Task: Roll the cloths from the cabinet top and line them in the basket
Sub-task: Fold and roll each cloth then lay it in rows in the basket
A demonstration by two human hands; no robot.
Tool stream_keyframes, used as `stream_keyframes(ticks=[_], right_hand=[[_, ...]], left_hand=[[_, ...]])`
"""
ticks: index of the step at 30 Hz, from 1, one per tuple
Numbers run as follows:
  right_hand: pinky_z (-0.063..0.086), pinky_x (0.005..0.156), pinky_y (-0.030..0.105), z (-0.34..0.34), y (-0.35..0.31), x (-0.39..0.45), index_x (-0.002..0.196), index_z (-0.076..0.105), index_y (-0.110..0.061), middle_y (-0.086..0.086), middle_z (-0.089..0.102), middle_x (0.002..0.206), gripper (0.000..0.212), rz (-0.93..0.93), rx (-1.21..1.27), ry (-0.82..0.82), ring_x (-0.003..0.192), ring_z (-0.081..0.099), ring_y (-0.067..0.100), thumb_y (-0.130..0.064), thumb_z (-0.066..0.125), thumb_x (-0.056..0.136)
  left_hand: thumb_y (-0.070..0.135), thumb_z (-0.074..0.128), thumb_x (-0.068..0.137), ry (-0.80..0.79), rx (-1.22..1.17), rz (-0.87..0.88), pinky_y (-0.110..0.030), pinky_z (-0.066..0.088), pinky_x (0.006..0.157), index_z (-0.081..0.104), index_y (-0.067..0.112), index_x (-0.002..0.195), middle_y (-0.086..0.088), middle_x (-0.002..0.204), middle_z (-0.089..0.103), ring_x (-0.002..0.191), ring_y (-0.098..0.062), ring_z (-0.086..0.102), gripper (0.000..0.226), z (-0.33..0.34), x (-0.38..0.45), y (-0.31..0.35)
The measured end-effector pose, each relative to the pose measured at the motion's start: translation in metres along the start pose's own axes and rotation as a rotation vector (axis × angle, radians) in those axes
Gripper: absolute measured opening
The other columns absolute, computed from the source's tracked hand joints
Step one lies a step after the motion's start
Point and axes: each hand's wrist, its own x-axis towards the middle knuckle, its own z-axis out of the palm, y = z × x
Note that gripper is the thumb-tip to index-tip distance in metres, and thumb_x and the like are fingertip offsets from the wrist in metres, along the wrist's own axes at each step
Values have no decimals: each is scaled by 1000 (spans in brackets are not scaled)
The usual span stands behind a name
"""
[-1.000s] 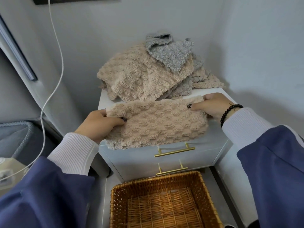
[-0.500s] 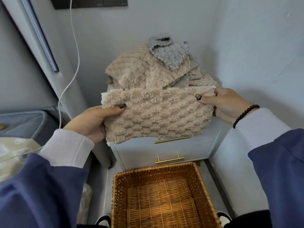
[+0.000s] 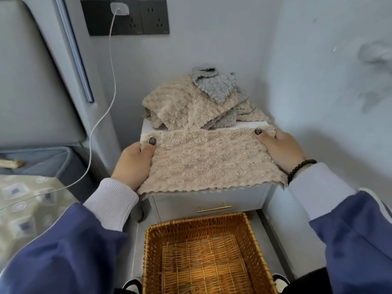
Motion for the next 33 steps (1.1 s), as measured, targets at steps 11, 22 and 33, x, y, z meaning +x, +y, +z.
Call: stream_keyframes(ticks=[11,22,33], right_hand=[[54,69,39,4,8,9,111,59,-1,20,67,85,51,-29,44,12,70,64,35,-47,58,89],[38,60,32,2,14,-3,96,58,8,17,55,74,45,-127,37,104,62,47,24,-35,64,85],[26,45,18,10,10,-10,71,45,-16,2,38,60,28,-3,224,91,50,37,14,-29,65,85]], left_hand=[[39,47,98,6,-120,25,-45,55,76,60,2,93,-10,79,61,72,-24,58,39,-2,9,2],[28,50,99,-170,-266,1,-41,56,85,67,14,102,-3,92,76,88,-21,72,22,27,5,2],[24,52,98,-207,-323,-83,-45,55,88,70,17,92,-12,92,75,89,-30,71,21,56,-6,1]])
